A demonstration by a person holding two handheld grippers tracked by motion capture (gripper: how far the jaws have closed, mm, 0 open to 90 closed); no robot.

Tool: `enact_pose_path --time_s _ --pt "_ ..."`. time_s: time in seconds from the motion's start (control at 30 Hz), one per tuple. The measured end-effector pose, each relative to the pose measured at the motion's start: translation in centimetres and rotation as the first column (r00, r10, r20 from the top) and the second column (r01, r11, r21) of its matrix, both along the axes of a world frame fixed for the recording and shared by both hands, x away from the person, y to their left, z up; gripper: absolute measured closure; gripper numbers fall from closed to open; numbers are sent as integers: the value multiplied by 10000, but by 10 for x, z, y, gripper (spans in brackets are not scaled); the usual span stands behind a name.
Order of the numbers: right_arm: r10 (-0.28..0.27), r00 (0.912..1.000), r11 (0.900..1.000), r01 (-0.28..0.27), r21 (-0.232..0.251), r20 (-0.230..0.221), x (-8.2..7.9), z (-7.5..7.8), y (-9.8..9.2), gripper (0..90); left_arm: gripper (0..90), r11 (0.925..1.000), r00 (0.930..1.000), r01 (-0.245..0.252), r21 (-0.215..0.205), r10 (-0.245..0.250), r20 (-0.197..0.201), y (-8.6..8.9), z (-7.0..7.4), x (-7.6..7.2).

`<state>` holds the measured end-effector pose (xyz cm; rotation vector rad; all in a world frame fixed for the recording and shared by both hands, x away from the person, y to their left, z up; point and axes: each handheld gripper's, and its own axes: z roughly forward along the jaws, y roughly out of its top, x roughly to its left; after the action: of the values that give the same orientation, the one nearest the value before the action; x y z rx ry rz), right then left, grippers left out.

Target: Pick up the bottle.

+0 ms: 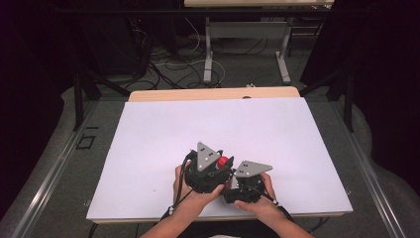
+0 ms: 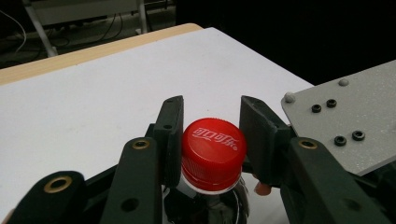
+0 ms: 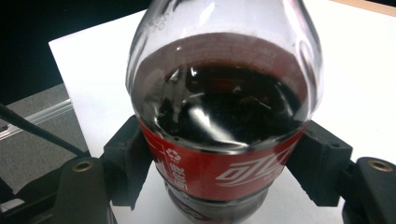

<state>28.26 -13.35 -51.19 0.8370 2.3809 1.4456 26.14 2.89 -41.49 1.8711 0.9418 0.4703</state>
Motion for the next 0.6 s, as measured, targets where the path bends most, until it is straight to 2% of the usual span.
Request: enact_pose_path --time_s 0.07,0.1,0.17,0.2,0.23,0.3,0.33,0.37,0.4,0.43,0.47,0.5,0.53,0.57,0.6 --pt "64 9999 9999 -65 -106 -80 0 1 0 288 610 9999 9999 158 21 -158 -46 1 1 2" --pt "45 10000 10000 -45 11 -15 0 0 0 288 543 9996 9996 288 -13 -288 71 3 1 3" --pt "168 9999 9998 -168 -122 -22 0 1 0 288 484 9976 9975 690 -85 -688 155 7 2 5" --pt "168 9999 9998 -168 -122 -22 0 1 0 288 484 9956 9958 917 -207 -916 86 10 3 7" --pt "166 9999 9999 -166 -4 47 0 0 0 288 438 9873 9879 1548 -361 -1544 129 17 5 11" --pt "213 9998 9998 -213 -15 57 0 1 0 288 412 9733 9742 2256 -431 -2258 -7 24 9 15" --pt "224 9997 9997 -224 -15 61 0 0 1 288 405 9733 9742 2256 -431 -2258 -7 24 9 15" --pt "288 9996 9996 -288 -12 -28 0 1 1 288 401 9429 9445 3251 -732 -3275 -240 32 11 22" --pt "322 9995 9995 -322 25 -47 0 0 1 288 395 9259 9279 3665 -921 -3710 -379 35 12 26" --pt "353 9993 9993 -352 84 -79 0 0 1 288 394 9054 9073 4127 -998 -4183 -427 39 13 30" --pt "330 9993 9993 -327 169 -192 -1 1 2 288 393 8896 8913 4454 -1015 -4513 -441 42 13 33" --pt "480 9988 9988 -479 132 -79 -1 1 2 288 393 8737 8736 4741 -1090 -4822 -654 44 13 36" --pt "597 9982 9981 -595 158 -75 -1 1 2 288 398 8603 8598 4977 -1104 -5061 -672 46 13 38" --pt "661 9978 9977 -660 167 -54 -2 1 3 288 399 8425 8424 5266 -1134 -5351 -630 48 12 40" --pt "737 9973 9971 -737 185 -10 -2 1 3 288 404 8425 8424 5266 -1134 -5351 -630 48 12 40"
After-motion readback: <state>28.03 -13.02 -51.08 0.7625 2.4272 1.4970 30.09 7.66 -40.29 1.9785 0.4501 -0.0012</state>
